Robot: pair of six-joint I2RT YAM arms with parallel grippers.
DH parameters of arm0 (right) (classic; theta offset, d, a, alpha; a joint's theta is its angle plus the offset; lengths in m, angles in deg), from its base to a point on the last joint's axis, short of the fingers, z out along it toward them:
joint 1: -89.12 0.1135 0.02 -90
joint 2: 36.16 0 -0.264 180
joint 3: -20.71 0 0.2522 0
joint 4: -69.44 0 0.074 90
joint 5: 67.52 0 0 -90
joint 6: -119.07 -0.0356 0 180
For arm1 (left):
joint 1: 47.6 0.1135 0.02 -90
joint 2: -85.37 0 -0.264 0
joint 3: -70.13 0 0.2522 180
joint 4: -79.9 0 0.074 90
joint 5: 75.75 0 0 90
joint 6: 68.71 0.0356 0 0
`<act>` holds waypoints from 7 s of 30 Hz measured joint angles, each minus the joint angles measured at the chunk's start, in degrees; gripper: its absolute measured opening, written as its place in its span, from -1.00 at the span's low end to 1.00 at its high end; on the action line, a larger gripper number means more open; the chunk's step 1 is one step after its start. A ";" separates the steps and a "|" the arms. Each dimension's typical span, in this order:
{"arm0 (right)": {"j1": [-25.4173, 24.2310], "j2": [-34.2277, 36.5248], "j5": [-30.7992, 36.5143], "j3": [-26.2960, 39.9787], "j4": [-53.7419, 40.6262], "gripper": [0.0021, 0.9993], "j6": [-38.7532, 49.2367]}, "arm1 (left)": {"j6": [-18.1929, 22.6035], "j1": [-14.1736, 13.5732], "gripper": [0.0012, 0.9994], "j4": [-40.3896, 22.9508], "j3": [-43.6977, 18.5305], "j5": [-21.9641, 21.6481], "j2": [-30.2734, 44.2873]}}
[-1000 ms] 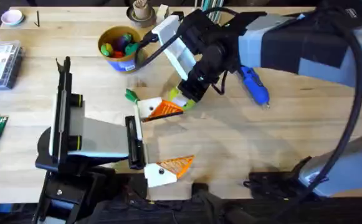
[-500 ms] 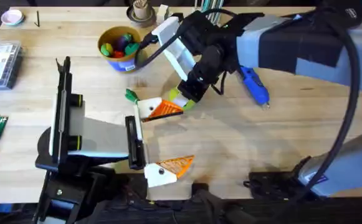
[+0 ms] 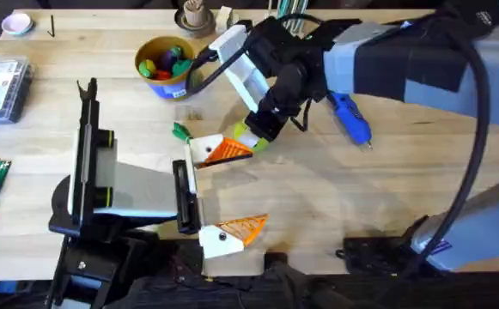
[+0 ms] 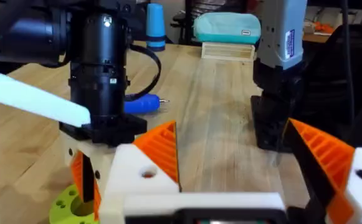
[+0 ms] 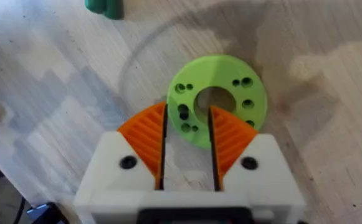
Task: Pick up the gripper from the table and insert it into the empty holder that is missing its gripper. Then pick up a screw, insert it into the mounting hole, and use the screwdriver to tighten it. Finally, clean up the table by picking up the vegetable and placing it into the bucket.
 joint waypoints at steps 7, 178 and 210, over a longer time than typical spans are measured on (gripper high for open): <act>0.00 0.05 0.00 0.00 0.01 -0.20 0.01 | 0.00 0.00 0.99 0.00 0.00 0.00 0.00; 18.29 12.52 2.14 56.99 -52.94 0.29 3.88 | -0.10 0.00 0.99 -0.50 0.00 0.85 0.00; -10.27 10.38 4.00 69.70 -48.93 0.66 3.69 | 0.18 0.00 -0.63 -0.15 0.00 0.79 0.00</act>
